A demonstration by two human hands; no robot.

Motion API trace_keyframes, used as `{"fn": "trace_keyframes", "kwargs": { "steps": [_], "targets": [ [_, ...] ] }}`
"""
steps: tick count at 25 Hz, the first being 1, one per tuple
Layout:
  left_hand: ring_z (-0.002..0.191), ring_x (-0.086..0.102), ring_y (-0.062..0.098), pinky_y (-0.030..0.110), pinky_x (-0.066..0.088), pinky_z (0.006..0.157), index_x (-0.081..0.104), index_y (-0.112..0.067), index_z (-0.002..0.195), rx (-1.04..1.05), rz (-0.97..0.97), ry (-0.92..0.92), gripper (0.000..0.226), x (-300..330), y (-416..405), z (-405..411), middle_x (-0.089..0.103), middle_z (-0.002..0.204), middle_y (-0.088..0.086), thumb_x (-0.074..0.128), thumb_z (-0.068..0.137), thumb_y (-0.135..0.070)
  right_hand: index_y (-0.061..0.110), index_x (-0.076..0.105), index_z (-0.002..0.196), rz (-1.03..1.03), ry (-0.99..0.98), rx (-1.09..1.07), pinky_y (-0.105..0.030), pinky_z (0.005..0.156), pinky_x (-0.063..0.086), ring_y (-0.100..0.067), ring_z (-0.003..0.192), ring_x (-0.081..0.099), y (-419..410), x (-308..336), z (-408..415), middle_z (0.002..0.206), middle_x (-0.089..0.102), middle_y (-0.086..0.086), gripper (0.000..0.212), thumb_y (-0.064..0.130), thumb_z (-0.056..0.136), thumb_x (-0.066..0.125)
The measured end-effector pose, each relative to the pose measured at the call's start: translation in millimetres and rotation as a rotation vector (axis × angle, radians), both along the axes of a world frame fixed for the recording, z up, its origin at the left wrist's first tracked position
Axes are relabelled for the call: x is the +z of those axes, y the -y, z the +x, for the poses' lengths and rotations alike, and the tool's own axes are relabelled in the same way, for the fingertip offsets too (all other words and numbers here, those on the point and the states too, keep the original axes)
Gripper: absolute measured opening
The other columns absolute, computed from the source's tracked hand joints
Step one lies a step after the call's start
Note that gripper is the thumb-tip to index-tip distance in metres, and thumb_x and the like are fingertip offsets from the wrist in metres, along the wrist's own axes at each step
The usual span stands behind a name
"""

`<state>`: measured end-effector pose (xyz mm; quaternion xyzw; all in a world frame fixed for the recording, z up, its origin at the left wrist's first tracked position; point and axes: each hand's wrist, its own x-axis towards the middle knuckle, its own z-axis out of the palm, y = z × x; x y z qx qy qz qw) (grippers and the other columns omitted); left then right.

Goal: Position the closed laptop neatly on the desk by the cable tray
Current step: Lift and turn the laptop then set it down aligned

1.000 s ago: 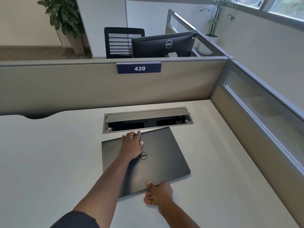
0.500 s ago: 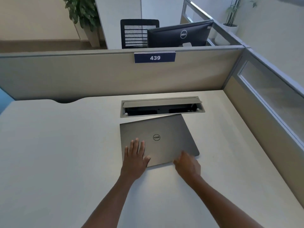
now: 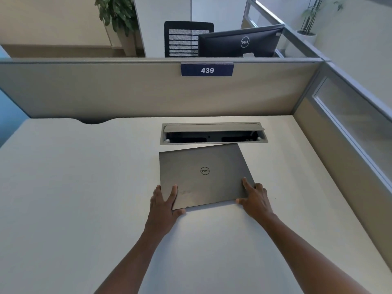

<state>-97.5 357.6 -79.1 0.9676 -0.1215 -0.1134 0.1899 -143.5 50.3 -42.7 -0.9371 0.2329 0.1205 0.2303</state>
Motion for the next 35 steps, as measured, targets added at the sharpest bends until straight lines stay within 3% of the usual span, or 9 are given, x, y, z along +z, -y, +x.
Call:
{"fn": "trace_keyframes", "kwargs": {
  "steps": [6,17,29,35],
  "targets": [
    [0.147,0.011,0.041,0.047,0.018,0.122,0.020,-0.039,0.154,0.034,-0.099,-0.106,0.083,3.5,-4.9,5.4,0.002,0.161,0.020,0.066,0.086,-0.047,0.028,0.025,0.155,-0.009,0.016,-0.015,-0.039,0.097,0.045,-0.034,0.121,0.043,-2.9,-2.0,-0.9,0.124,0.044,-0.015,0.083,0.040,0.086,0.069],
    [0.146,0.013,0.041,0.047,0.017,0.123,0.016,-0.044,0.153,0.026,-0.107,-0.162,0.084,2.9,-11.7,25.8,-0.001,0.163,0.016,0.067,0.088,-0.038,0.029,0.025,0.155,-0.013,0.052,-0.056,-0.039,0.093,0.047,-0.030,0.122,0.044,-17.0,-4.1,-13.6,0.125,0.042,-0.012,0.074,0.035,0.091,0.063],
    [0.137,0.027,0.047,0.050,0.033,0.115,0.013,-0.041,0.155,0.045,-0.036,-0.116,0.077,9.8,-7.6,19.3,0.000,0.162,0.016,0.058,0.093,-0.032,0.028,0.028,0.154,-0.002,0.048,-0.052,-0.038,0.092,0.048,-0.031,0.121,0.045,-24.0,0.6,-16.5,0.124,0.044,-0.013,0.071,0.031,0.092,0.062],
    [0.140,0.024,0.045,0.047,0.028,0.118,0.012,-0.037,0.156,0.024,-0.033,-0.095,0.080,9.5,-7.4,17.9,0.001,0.160,0.020,0.060,0.093,-0.033,0.028,0.028,0.154,0.004,0.044,-0.055,-0.038,0.096,0.046,-0.030,0.122,0.044,-23.6,0.6,-16.9,0.125,0.044,-0.013,0.071,0.032,0.092,0.061]
  ]
}}
